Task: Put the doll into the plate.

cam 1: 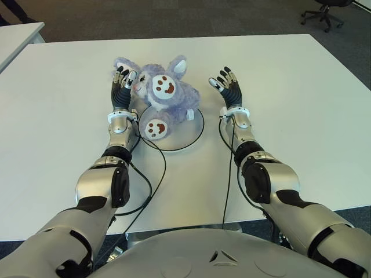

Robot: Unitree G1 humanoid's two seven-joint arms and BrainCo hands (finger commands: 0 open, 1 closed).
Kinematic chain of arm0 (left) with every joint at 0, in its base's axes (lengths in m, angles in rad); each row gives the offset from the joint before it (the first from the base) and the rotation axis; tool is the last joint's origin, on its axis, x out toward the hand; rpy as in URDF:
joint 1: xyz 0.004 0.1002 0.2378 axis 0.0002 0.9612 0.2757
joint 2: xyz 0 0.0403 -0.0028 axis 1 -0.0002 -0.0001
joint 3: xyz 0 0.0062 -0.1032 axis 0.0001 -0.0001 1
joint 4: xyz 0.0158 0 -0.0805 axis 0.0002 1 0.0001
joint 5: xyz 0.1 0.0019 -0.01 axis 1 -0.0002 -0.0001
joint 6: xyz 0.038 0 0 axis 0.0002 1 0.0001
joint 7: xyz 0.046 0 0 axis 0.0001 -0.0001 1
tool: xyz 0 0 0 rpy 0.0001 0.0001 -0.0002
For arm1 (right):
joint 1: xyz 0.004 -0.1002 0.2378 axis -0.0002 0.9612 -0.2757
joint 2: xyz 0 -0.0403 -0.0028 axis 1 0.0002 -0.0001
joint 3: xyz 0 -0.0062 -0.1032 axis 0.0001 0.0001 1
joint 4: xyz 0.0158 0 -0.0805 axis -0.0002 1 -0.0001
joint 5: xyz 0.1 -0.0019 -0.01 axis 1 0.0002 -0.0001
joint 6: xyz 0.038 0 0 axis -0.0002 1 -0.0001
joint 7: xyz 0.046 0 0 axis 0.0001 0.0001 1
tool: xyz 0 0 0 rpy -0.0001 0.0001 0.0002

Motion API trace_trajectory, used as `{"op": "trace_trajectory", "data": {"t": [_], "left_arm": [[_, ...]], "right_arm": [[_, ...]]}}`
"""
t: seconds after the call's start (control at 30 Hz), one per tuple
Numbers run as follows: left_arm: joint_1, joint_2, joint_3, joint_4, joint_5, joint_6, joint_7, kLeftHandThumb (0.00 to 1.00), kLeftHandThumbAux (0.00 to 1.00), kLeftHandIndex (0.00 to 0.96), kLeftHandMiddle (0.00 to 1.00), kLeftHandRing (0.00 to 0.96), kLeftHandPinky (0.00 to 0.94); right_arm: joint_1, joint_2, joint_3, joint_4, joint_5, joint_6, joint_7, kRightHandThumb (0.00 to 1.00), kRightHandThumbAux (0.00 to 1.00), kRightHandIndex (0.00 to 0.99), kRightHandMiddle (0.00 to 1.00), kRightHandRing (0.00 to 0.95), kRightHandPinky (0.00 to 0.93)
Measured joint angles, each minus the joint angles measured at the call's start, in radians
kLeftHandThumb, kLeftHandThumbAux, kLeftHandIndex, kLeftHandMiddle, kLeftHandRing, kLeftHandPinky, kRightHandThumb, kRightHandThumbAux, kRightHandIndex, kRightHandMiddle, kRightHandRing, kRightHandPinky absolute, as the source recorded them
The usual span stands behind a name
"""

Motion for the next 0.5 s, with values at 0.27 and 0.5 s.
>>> {"op": "trace_trajectory", "data": {"t": [0.27, 0.5], "left_arm": [[0.0, 0.0, -0.001, -0.001, 0.0, 0.0, 0.0, 0.0, 0.434, 0.0, 0.141, 0.131, 0.089], [0.0, -0.001, -0.001, -0.001, 0.0, 0.0, 0.0, 0.0, 0.432, 0.0, 0.139, 0.134, 0.098]], "right_arm": [[0.0, 0.0, 0.005, 0.0, -0.003, -0.001, -0.019, 0.099, 0.747, 0.053, 0.109, 0.106, 0.13], [0.0, 0.0, 0.016, 0.0, -0.016, -0.001, -0.05, 0.093, 0.751, 0.057, 0.108, 0.109, 0.131]]}}
